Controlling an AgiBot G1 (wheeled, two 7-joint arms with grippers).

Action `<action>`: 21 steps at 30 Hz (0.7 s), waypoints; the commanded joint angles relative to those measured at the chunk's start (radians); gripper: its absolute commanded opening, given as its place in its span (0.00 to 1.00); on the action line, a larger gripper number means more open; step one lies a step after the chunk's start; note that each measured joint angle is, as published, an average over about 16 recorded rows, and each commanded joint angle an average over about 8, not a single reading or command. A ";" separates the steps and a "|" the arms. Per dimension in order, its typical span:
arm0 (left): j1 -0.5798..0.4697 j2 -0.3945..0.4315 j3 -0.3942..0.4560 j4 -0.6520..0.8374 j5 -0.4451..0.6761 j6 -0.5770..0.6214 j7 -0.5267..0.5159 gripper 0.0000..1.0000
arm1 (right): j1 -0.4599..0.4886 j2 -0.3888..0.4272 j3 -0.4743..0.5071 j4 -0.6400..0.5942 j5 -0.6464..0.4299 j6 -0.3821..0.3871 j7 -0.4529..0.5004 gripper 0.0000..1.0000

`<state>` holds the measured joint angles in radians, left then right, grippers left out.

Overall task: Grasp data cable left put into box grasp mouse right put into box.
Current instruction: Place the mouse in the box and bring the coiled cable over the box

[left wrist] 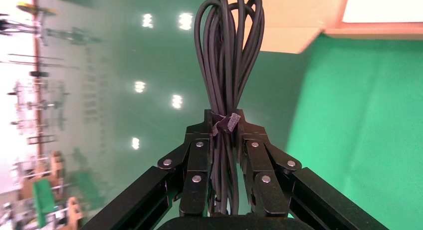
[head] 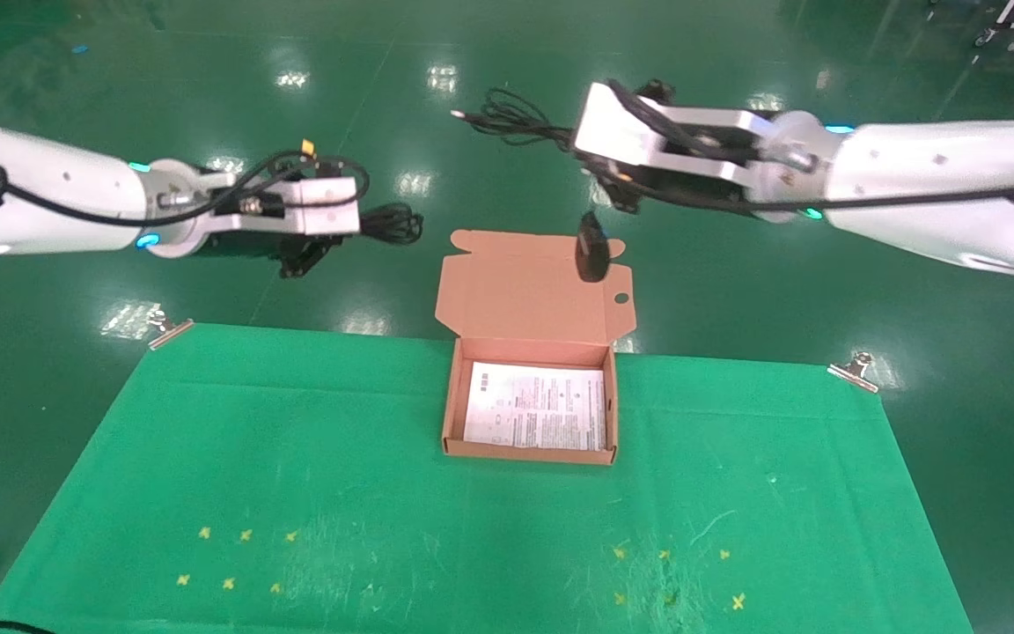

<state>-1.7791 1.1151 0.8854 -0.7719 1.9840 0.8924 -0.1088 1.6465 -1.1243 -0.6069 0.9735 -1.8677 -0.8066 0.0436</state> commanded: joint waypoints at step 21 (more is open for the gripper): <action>-0.004 0.003 0.004 -0.007 0.027 -0.030 -0.010 0.00 | 0.082 -0.146 -0.015 -0.211 0.049 0.023 -0.182 0.00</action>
<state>-1.7846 1.1168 0.8902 -0.7804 2.0159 0.8628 -0.1256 1.7278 -1.2739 -0.6233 0.7590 -1.8196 -0.7826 -0.1392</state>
